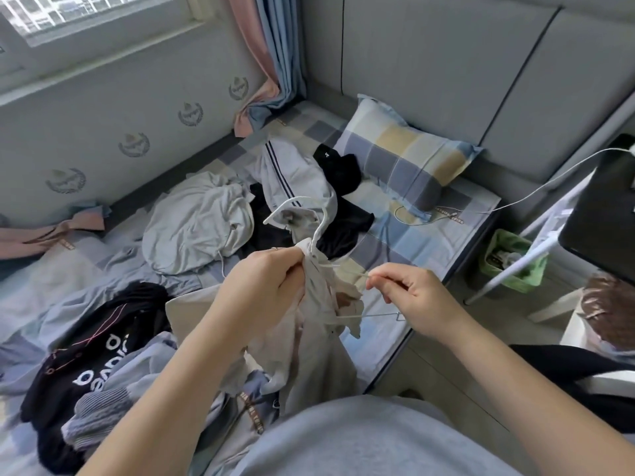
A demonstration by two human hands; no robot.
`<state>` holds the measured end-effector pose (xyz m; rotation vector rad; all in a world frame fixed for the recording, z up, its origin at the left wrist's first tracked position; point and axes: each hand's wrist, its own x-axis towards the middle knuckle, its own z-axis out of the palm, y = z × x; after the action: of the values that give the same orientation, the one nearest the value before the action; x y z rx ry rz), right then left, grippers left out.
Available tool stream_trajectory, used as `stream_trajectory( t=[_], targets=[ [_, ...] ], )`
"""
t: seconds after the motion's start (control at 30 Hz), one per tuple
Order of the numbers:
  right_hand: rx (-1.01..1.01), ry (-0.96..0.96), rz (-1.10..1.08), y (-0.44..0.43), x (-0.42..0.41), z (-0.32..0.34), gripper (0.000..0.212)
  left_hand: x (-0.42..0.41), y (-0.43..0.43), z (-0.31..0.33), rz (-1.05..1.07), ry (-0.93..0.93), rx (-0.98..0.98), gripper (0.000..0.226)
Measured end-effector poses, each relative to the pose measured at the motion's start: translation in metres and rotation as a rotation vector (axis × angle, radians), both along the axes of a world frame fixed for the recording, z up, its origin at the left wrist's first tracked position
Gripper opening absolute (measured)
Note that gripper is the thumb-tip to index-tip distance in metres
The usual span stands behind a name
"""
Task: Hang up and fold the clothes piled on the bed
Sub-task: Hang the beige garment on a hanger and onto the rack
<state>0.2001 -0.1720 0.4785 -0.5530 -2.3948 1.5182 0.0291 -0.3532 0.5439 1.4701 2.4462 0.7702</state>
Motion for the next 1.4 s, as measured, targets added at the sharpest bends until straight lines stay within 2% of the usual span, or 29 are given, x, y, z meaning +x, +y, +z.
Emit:
stream_trajectory(
  t=[0.13,0.23,0.3,0.37,0.43,0.53,0.57,0.63,0.77,0.93,1.07,1.13,1.23,1.4],
  targets=[
    [0.095,-0.041,0.003,0.000,0.001,0.000,0.017,0.001,-0.002,-0.004,0.002,-0.104,-0.019,0.023],
    [0.480,0.092,-0.176,-0.012,0.011,-0.005,0.020,0.009,-0.005,-0.012,0.073,-0.145,0.044,0.028],
    [0.593,0.210,-0.223,-0.023,0.018,-0.010,0.022,0.014,-0.007,-0.017,0.152,-0.195,0.129,0.028],
    [0.440,0.183,-0.129,-0.032,0.019,-0.017,0.022,0.019,-0.008,-0.021,0.226,-0.260,0.215,0.026],
    [0.242,0.009,0.018,-0.040,0.015,-0.024,0.037,0.022,-0.008,-0.024,0.286,-0.321,0.275,0.026],
    [0.211,-0.165,0.178,-0.051,0.000,-0.034,0.062,0.026,-0.004,-0.024,0.324,-0.366,0.342,0.034],
    [0.226,-0.165,0.196,-0.055,-0.006,-0.036,0.060,0.027,-0.003,-0.024,0.325,-0.377,0.355,0.039],
    [0.243,-0.166,0.169,-0.062,-0.018,-0.038,0.042,0.029,0.000,-0.023,0.314,-0.403,0.369,0.047],
    [0.162,-0.291,0.168,-0.063,-0.019,-0.054,0.016,0.031,-0.001,-0.023,0.297,-0.434,0.410,0.049],
    [0.284,-0.459,0.126,-0.045,-0.001,-0.083,0.009,0.015,-0.015,-0.027,0.224,-0.424,0.309,0.035],
    [0.430,-0.609,0.099,-0.022,0.016,-0.104,0.012,0.002,-0.026,-0.025,0.176,-0.429,0.230,0.044],
    [0.477,-0.612,0.044,-0.010,0.027,-0.111,0.002,-0.008,-0.032,-0.026,0.160,-0.445,0.205,0.036],
    [0.506,-0.583,-0.065,0.006,0.038,-0.109,0.023,-0.020,-0.040,-0.027,0.113,-0.490,0.115,0.020],
    [0.546,-0.455,-0.237,0.025,0.042,-0.097,0.027,-0.025,-0.044,-0.030,0.028,-0.553,-0.062,0.019]
  ],
)
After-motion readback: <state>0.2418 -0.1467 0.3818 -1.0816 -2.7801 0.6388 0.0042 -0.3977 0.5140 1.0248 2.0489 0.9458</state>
